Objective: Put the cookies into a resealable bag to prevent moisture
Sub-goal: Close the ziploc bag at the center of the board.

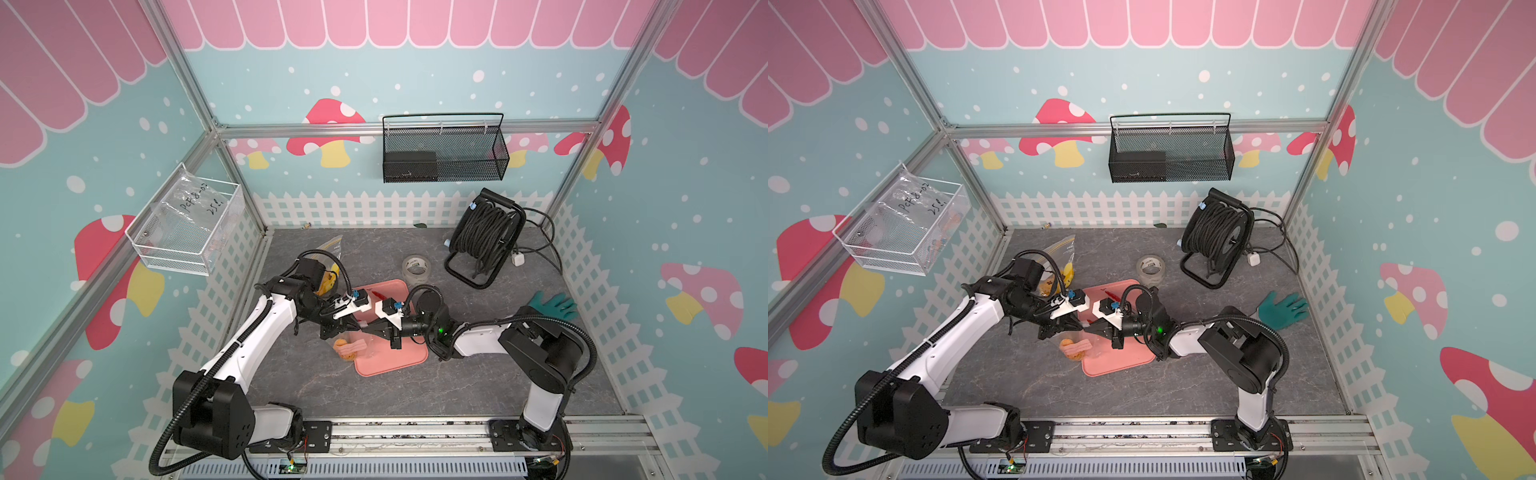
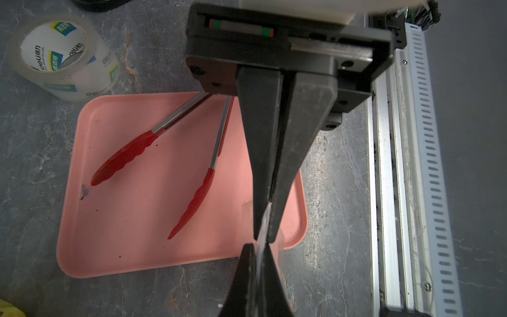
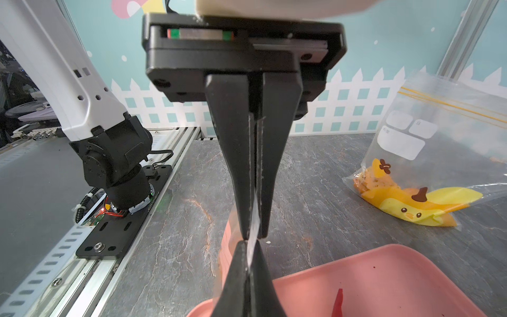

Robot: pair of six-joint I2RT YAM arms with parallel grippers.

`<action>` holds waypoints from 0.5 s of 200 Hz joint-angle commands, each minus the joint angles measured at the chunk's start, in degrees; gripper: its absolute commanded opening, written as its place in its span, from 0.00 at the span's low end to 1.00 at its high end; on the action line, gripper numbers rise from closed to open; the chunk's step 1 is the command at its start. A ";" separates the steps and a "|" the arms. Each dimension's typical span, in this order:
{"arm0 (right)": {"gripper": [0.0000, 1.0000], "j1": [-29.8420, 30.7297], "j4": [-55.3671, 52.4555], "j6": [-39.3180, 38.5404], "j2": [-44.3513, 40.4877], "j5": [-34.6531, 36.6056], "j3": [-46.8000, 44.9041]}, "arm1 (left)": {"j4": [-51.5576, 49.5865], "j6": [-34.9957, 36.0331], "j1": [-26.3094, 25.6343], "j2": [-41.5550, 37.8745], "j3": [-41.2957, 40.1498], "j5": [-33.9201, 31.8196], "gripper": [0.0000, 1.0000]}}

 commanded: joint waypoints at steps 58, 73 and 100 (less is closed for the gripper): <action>0.00 -0.96 0.84 -0.82 -3.22 -0.52 -2.71 | -2.27 1.29 1.06 1.54 1.46 -2.49 0.18; 0.00 -1.01 0.76 -0.99 -3.37 -0.46 -2.80 | -2.34 1.51 1.44 2.32 1.93 -2.79 0.05; 0.00 -1.29 0.78 -0.92 -3.54 -0.26 -3.11 | -4.64 2.48 2.18 3.12 3.61 -2.50 0.00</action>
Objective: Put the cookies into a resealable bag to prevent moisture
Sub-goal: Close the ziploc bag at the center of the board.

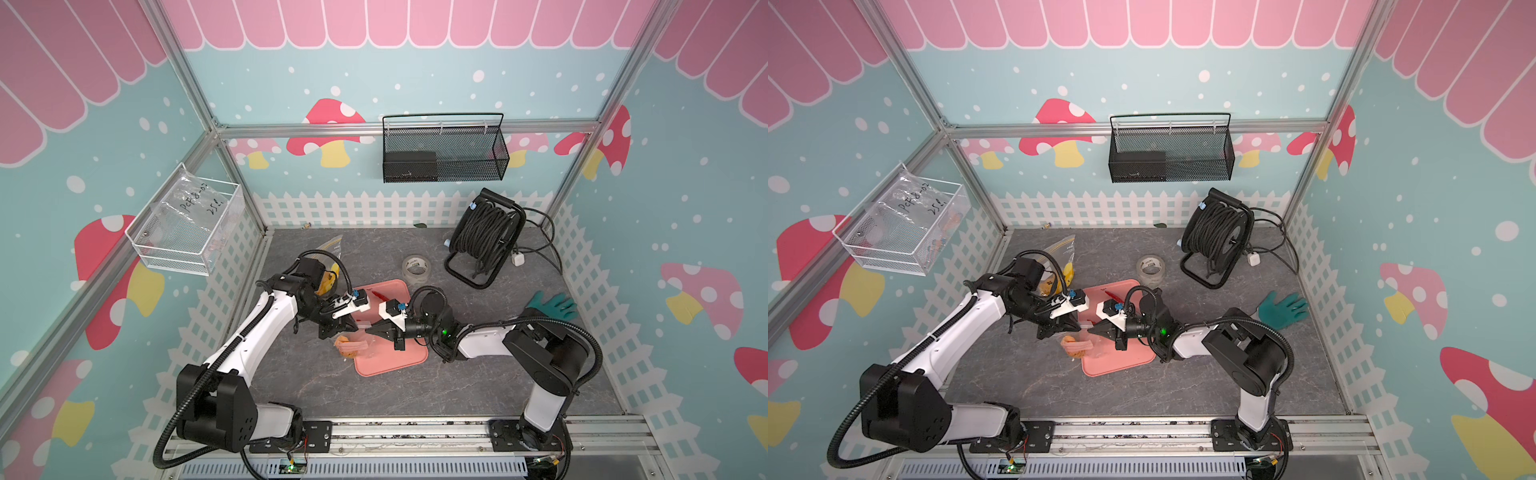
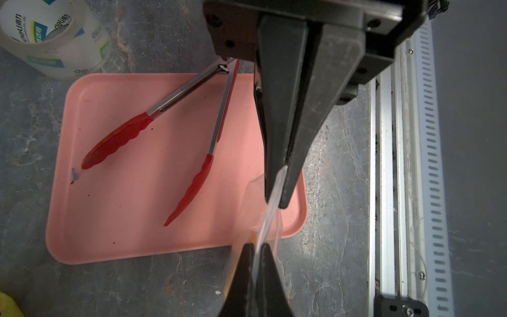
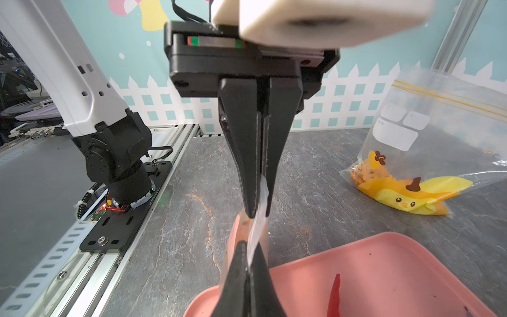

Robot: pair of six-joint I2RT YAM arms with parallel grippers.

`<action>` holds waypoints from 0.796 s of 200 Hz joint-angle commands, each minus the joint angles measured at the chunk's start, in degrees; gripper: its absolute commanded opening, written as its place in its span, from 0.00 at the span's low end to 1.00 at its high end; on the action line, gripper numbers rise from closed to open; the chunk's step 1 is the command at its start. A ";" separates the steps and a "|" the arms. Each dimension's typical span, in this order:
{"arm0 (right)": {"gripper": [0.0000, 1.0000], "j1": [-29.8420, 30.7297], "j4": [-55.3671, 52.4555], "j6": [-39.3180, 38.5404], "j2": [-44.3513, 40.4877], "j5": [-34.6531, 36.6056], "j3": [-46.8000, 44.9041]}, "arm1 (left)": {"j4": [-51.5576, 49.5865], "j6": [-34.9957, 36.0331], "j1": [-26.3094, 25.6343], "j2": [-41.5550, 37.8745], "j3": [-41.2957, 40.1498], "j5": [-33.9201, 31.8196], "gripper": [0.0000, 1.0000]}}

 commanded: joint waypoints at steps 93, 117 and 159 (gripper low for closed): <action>0.00 -1.50 1.16 -0.50 -3.41 -0.45 -2.23 | -4.00 2.29 2.28 2.64 3.40 -3.80 0.15; 0.00 -1.80 1.22 -0.38 -3.93 -0.63 -2.67 | -3.97 2.81 2.98 2.07 2.75 -5.52 0.27; 0.00 -2.14 1.23 -0.20 -4.49 -0.47 -3.38 | -4.05 3.16 4.56 2.10 2.37 -5.33 0.00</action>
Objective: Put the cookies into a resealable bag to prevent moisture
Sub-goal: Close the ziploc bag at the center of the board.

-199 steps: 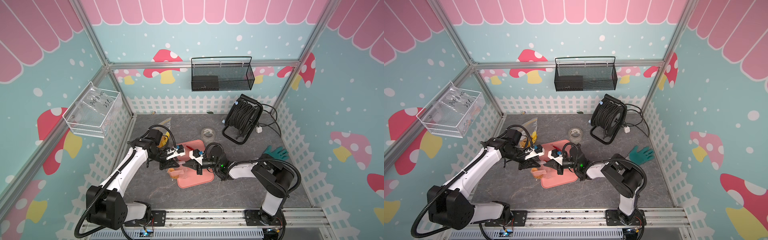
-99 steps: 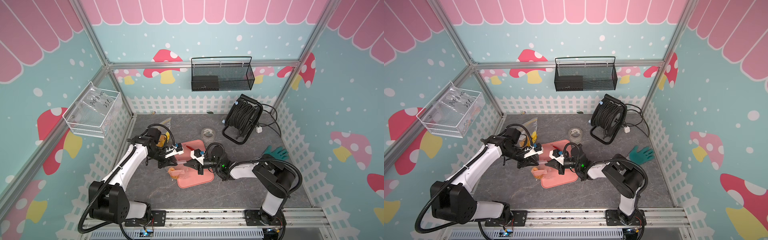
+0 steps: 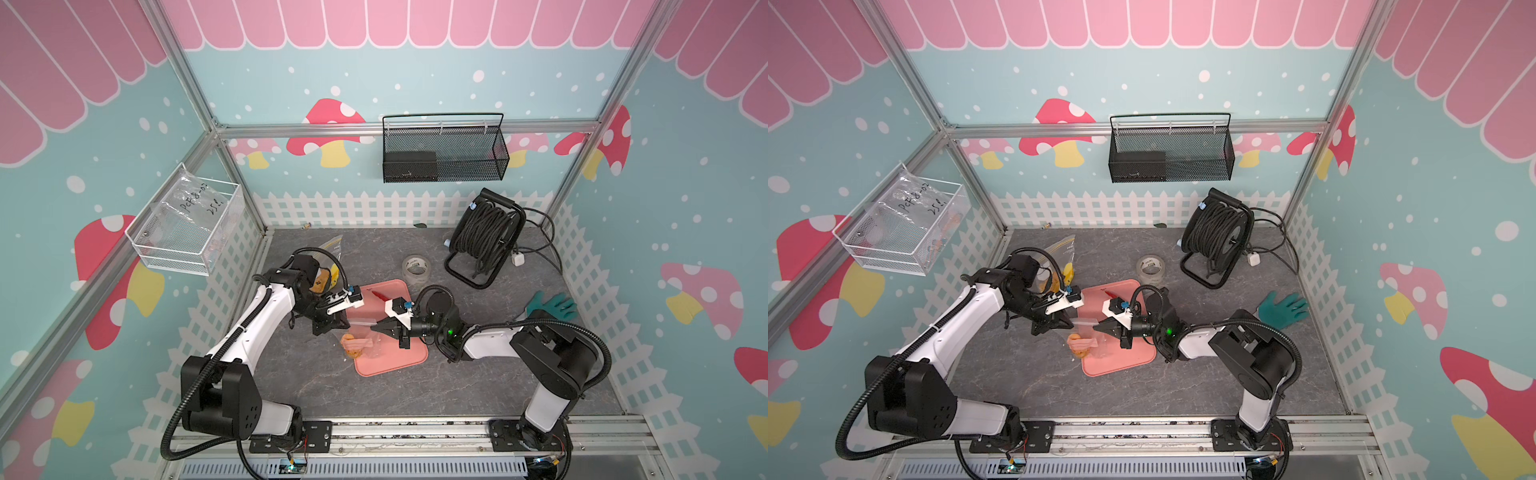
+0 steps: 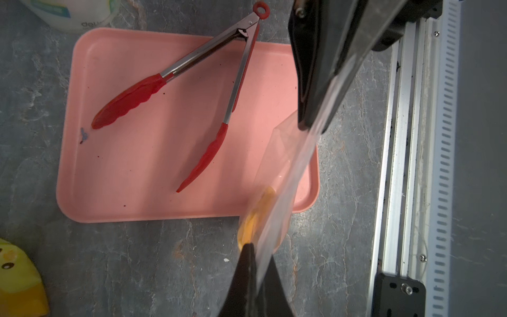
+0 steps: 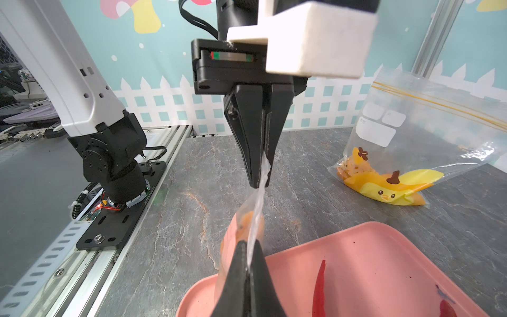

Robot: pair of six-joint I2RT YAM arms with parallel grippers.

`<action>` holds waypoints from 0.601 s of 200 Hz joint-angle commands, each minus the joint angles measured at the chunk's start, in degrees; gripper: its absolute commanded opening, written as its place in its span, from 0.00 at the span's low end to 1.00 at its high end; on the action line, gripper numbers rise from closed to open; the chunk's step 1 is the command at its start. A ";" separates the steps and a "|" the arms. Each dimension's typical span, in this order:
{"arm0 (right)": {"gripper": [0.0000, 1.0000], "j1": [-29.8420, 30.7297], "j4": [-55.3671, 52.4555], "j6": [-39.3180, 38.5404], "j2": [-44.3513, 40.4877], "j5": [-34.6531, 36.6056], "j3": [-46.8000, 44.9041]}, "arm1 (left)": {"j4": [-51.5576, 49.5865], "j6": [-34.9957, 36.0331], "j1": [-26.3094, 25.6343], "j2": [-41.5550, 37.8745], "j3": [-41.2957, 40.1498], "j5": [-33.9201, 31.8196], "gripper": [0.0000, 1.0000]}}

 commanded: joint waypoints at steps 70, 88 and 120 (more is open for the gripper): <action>0.00 -1.24 1.53 0.27 -2.45 -0.82 -2.27 | -1.08 2.00 4.31 -1.45 -0.44 -0.23 0.00; 0.00 -1.39 1.58 0.30 -2.45 -0.74 -2.49 | -0.59 1.39 4.41 -1.54 -0.62 -1.50 0.24; 0.00 -1.84 2.55 0.98 -2.53 -0.83 -2.93 | -0.55 1.68 5.00 -1.92 -1.16 -1.58 0.00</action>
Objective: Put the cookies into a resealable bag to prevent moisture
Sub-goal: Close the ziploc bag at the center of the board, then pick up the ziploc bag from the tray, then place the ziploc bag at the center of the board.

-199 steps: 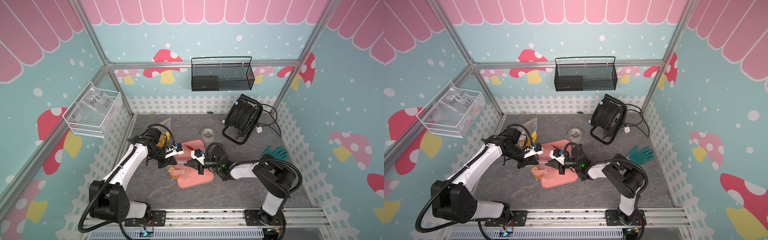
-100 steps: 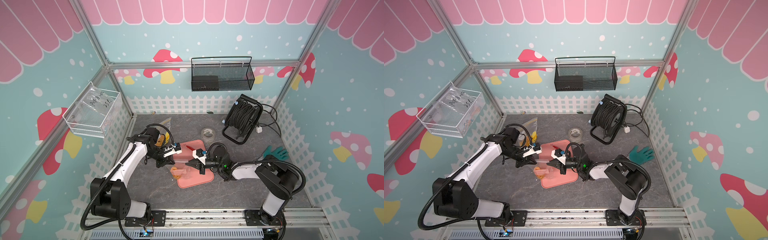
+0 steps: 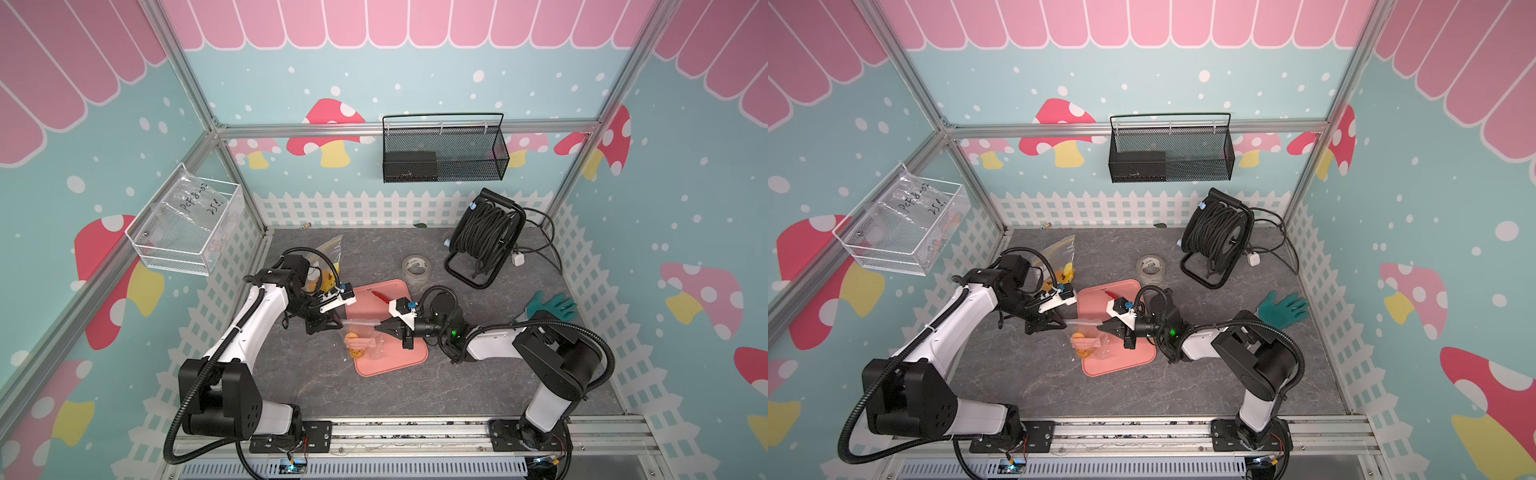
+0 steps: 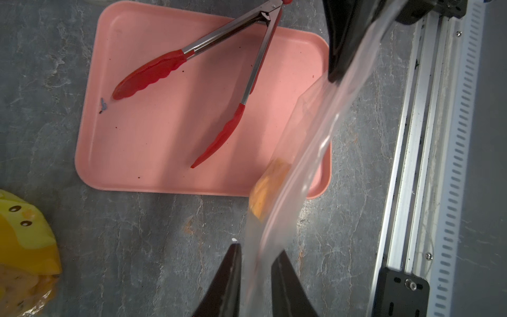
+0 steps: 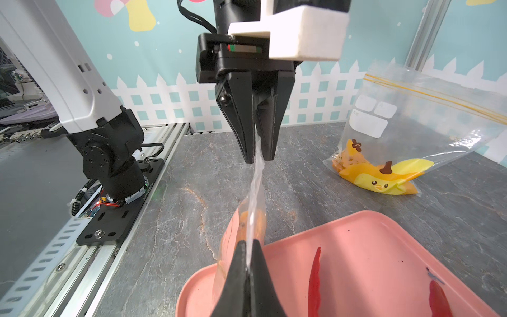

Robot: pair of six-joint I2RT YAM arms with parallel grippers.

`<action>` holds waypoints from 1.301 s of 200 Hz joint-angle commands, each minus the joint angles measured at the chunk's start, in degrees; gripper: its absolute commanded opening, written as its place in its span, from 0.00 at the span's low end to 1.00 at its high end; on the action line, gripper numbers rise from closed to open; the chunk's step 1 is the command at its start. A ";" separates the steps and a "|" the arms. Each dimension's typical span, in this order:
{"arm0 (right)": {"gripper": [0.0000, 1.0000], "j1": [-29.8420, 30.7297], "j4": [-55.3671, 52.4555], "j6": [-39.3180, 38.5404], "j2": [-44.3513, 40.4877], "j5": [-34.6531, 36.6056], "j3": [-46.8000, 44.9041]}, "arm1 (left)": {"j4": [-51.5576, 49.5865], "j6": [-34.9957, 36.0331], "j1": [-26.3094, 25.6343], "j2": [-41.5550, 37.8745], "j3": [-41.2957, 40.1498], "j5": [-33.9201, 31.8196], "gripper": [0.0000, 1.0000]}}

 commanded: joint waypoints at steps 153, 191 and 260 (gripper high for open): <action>0.60 -0.78 -2.33 -2.88 -3.31 7.25 3.79 | 2.34 -10.89 8.02 -0.26 11.94 -9.39 0.00; 0.65 -1.79 -7.81 -3.16 -6.30 11.27 4.93 | 8.65 -27.03 9.64 6.00 16.39 -11.81 0.00; 0.87 -12.46 -28.53 0.45 -18.02 21.92 4.95 | 18.96 -43.30 10.94 7.96 16.56 -15.43 0.99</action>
